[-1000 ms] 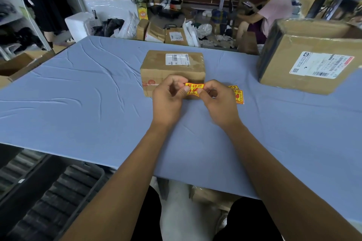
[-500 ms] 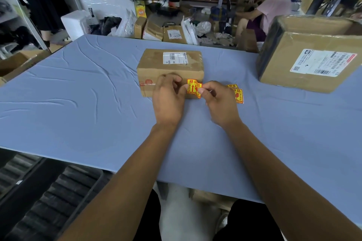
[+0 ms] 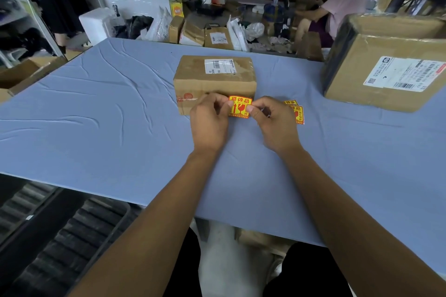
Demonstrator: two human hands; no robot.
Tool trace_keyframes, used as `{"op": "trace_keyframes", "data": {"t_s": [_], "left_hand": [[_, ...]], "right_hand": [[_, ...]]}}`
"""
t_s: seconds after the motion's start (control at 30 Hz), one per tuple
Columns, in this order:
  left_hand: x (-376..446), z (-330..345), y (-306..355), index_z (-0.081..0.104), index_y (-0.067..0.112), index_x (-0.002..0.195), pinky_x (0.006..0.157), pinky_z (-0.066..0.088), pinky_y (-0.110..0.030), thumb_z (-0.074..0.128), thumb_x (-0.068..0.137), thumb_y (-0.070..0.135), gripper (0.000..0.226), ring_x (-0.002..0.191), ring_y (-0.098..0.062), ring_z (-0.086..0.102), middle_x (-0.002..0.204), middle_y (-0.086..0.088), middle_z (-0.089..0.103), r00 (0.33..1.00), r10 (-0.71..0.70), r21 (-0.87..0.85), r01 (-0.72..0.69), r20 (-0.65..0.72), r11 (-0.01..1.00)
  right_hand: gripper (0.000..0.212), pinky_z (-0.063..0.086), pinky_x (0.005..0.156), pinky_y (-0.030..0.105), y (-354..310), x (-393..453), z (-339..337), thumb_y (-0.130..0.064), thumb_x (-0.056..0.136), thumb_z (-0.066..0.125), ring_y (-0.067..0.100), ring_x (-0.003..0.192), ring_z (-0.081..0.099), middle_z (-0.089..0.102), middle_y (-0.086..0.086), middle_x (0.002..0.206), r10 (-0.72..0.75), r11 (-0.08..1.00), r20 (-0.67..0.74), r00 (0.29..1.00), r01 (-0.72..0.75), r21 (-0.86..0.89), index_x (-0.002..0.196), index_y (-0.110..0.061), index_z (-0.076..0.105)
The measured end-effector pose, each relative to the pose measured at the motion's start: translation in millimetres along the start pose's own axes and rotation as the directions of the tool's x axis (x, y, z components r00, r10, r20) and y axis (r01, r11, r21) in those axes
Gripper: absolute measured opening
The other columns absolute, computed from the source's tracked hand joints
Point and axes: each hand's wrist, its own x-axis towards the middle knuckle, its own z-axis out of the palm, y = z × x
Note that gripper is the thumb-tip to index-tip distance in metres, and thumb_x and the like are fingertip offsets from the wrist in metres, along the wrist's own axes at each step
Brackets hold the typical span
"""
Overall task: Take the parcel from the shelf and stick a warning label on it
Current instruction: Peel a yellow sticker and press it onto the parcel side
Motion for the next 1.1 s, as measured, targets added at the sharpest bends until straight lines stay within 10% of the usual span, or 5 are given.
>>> {"op": "trace_keyframes", "data": {"t_s": [0.43, 1.1], "left_hand": [[10, 12, 16, 0.071, 0.017, 0.09, 0.072, 0.053, -0.039, 0.064, 0.091, 0.032, 0.017, 0.096, -0.025, 0.064, 0.103, -0.003, 0.068, 0.996, 0.044, 0.344, -0.017, -0.071, 0.939], [18, 14, 19, 0.071, 0.015, 0.088, 0.067, 0.042, -0.032, 0.068, 0.088, 0.042, 0.027, 0.095, -0.024, 0.064, 0.102, -0.002, 0.069, 0.998, 0.014, 0.435, 0.014, -0.061, 0.9]], "right_hand": [[0.032, 0.044, 0.065, 0.033, -8, 25, 4, -0.036, 0.094, 0.058, 0.029, 0.074, 0.065, 0.073, 0.011, 0.082, -0.066, 0.872, -0.013, 0.998, 0.051, -0.487, 0.085, -0.008, 0.068], [0.037, 0.032, 0.062, 0.028, -3, 28, 2, -0.04, 0.092, 0.061, 0.02, 0.06, 0.051, 0.069, 0.011, 0.07, 0.028, 0.883, -0.011, 1.0, -0.03, -0.468, 0.066, -0.016, 0.05]]}}
